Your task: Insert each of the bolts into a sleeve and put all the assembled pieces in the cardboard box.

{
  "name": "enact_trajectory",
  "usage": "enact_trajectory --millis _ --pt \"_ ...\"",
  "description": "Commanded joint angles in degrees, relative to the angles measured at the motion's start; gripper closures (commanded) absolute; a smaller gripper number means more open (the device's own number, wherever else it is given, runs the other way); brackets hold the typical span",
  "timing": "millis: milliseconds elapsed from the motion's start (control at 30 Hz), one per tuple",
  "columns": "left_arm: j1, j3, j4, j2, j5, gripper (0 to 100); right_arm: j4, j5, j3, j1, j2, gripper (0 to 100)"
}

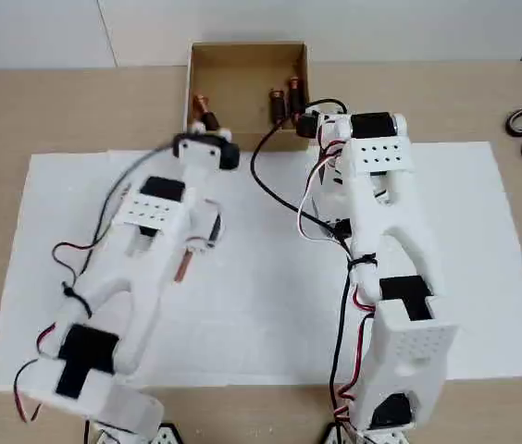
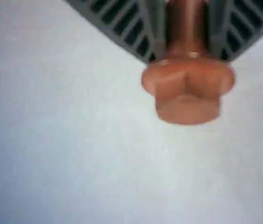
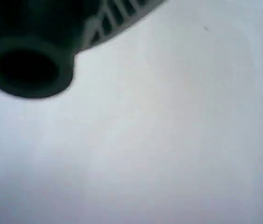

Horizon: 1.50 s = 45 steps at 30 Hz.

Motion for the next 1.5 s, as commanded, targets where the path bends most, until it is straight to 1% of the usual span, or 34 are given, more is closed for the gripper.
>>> enact_trajectory --millis 0,100,233,300,400,600,733,867,933,1000,1067,1167,1300,1367,1467 --pt "0.35 -6.11 4.84 -7.03 0.09 99 0.48 0.7 -4.04 0.4 -4.62 99.5" --pt "0.35 -8.31 8.35 -10.9 0.09 99 0.48 0.7 -5.45 0.31 -7.6 99.5" --pt "0.7 -10.33 13.45 -17.14 -0.09 99 0.48 0.44 -5.45 -0.04 -17.01 99.5" --pt "0.7 -10.42 14.24 -21.1 -0.09 99 0.48 0.44 -5.45 -0.04 -22.2 99.5" --pt "0.7 -10.42 14.15 -27.69 -0.09 99 0.4 0.44 -5.45 -0.04 -29.05 99.5" --pt "0.7 -10.15 9.85 -40.7 0.35 99 0.66 0.44 -5.45 0.04 -41.19 99.5" --pt "0.7 -9.89 7.74 -47.3 6.86 99 0.75 0.35 -2.81 -0.04 -48.92 99.5" --pt "0.62 -5.32 3.16 -51.87 11.08 99 0.4 -0.09 7.03 -0.13 -58.68 99.5" --pt "0.7 -2.42 0.97 -53.89 13.19 99 0.4 -2.55 12.92 -0.84 -63.69 99.5" --pt "0.79 0.84 -3.16 -56.09 15.38 99 0.31 -6.24 19.43 -3.03 -68.7 99.5" --pt "0.7 4.79 -8.88 -58.11 16.97 99 -2.42 -7.91 26.64 -6.73 -73.01 99.5" --pt "1.41 12.0 -19.08 -60.75 17.49 99 -11.38 -7.03 39.38 -11.03 -78.29 99.5" --pt "3.69 21.58 -30.59 -64.35 17.32 99 -26.07 -6.77 54.51 -11.82 -82.77 99.5" --pt "4.84 25.27 -34.2 -65.23 17.32 99 -32.31 -6.77 60.4 -12.0 -84.35 99.5" --pt "6.33 28.62 -35.96 -65.41 17.49 99 -40.04 -6.77 67.25 -12.79 -85.93 99.5"
